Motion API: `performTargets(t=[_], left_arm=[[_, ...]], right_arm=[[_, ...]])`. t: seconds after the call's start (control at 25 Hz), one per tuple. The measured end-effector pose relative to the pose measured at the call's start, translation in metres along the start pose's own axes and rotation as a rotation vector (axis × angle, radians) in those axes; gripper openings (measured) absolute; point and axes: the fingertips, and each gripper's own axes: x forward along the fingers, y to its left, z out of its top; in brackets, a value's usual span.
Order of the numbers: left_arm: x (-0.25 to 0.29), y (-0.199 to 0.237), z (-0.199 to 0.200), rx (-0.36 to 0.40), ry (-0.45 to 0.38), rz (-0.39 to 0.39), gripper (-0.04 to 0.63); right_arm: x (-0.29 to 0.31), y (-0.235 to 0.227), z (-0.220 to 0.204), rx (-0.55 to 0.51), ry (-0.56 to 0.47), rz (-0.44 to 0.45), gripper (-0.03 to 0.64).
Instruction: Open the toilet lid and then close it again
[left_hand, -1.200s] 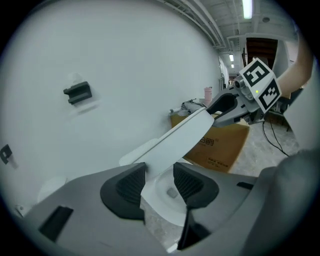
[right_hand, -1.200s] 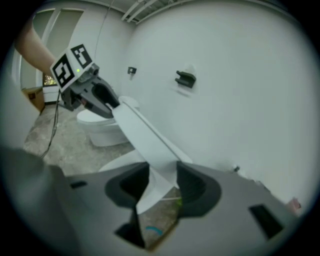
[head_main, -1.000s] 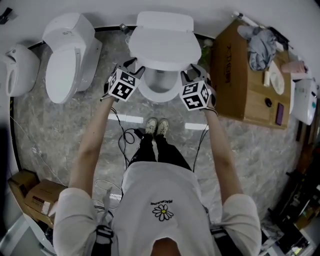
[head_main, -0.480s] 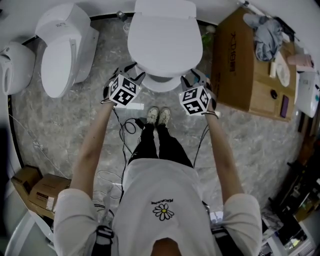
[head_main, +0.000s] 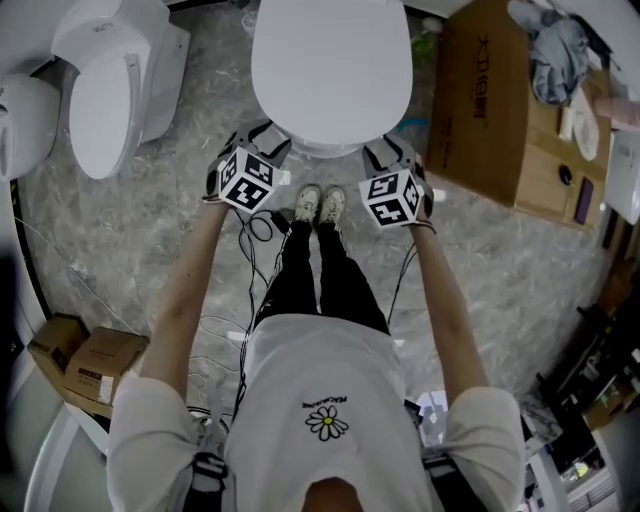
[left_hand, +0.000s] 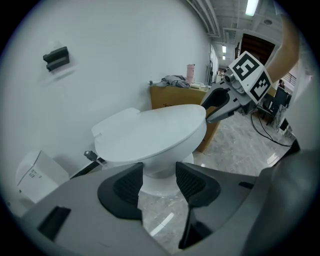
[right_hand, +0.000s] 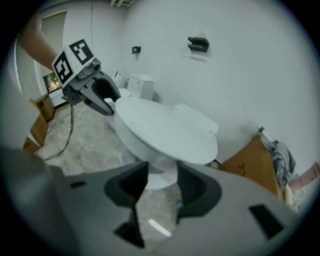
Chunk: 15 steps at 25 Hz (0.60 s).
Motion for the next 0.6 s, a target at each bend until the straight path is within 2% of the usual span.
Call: performTargets(t=[0.12,0.36,0.6], left_arm=[[0.01,-0.006,-0.014,-0.018,0.011,-0.012,0.229],[0.032,-0.023,-0.046,-0.011,0.033,-0.033,0.229],[0.063,-0.029,-0.079,-0.073,0.034,-0.032,0.229]], right_arm=[[0.01,0.007,-0.012,0.036,0.012,0.007,0.188],[0.034,0.024,-0.044,0.025,-0.001,-0.03,0.183],[0.07,0.04,-0.073,0.016,0.015,-0.024,0.166]])
